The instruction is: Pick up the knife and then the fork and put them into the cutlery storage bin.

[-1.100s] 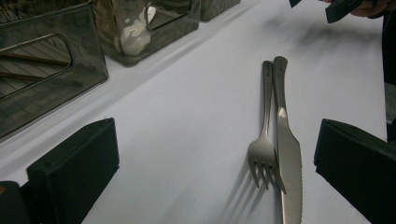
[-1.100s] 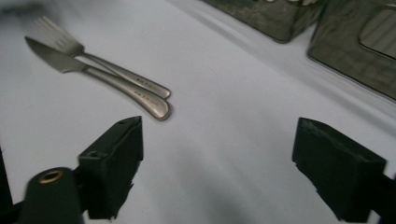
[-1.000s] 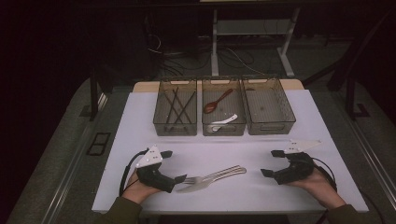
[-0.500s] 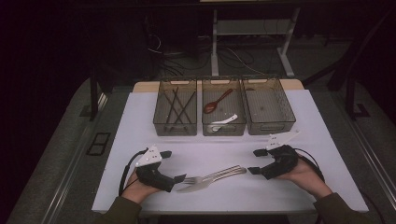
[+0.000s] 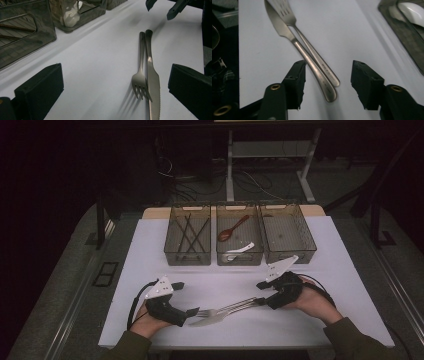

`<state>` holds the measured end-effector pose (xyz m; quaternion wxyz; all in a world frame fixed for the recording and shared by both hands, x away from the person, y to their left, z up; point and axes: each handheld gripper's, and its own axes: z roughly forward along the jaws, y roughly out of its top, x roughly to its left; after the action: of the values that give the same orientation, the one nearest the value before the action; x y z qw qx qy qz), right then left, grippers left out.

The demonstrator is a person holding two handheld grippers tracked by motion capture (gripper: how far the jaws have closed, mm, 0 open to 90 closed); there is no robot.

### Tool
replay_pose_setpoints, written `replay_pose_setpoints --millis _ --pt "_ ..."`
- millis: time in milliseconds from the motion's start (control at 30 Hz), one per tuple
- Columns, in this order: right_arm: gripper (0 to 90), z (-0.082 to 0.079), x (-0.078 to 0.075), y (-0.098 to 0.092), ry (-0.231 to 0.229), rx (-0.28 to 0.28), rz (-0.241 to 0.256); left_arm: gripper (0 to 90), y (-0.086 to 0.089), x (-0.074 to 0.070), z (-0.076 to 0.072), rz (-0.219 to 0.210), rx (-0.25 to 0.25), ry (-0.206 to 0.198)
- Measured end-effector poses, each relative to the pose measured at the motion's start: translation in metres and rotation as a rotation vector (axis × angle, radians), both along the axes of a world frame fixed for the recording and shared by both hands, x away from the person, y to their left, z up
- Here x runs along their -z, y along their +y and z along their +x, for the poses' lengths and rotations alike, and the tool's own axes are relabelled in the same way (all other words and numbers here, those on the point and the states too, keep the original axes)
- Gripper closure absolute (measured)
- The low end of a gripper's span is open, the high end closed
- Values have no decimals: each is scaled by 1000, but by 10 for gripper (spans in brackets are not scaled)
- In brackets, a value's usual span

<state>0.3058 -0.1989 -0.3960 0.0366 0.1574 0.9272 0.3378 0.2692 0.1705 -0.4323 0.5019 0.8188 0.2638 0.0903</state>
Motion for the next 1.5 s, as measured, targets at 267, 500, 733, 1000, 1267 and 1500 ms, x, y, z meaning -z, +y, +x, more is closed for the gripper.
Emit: replay_pose_setpoints --millis 267,500,733,1000,1267,1500 --pt "576 5 0 27 -4 -106 -93 0 1 0 0 -6 -5 2" --pt "652 11 1 54 11 -207 -211 0 1 -1 0 -5 -1 -1" --pt "710 15 2 81 4 -293 -312 0 1 0 0 -9 -2 -1" --pt "761 12 9 93 10 -384 -381 0 1 0 -1 -11 0 1" --pt "770 11 14 102 14 -426 -430 0 1 0 -1 -7 2 8" --pt "782 10 13 112 17 -488 -475 0 1 0 0 -10 5 10"
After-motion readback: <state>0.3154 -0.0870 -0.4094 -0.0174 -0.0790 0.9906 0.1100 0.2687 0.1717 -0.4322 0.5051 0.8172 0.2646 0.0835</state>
